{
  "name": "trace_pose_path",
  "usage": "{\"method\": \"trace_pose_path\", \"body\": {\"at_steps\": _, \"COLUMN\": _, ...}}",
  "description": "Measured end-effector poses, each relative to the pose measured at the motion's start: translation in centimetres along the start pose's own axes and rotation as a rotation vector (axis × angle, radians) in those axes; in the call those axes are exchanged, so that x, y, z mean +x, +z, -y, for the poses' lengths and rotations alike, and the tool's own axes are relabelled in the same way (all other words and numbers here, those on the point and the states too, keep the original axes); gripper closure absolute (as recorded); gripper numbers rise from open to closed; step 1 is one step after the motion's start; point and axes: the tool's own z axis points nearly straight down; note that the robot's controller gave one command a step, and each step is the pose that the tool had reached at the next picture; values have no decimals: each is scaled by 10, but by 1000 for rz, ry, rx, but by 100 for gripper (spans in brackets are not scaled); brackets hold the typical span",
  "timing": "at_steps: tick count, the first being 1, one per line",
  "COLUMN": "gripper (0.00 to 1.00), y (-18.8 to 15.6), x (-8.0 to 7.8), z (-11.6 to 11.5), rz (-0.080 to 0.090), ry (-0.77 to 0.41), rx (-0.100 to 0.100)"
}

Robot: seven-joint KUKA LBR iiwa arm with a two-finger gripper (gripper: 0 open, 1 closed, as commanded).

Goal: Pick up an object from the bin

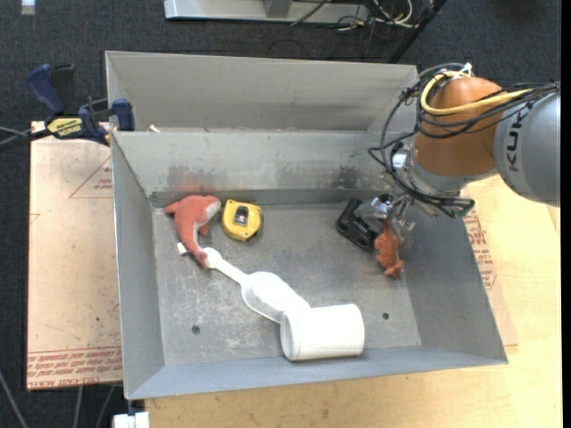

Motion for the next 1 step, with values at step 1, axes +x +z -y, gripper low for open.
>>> {"method": "trace_pose_path", "body": {"at_steps": 1, "gripper": 100, "y": -11, "x": 13, "z": 2, "rz": 3, "ry": -15, "rx": 1}}
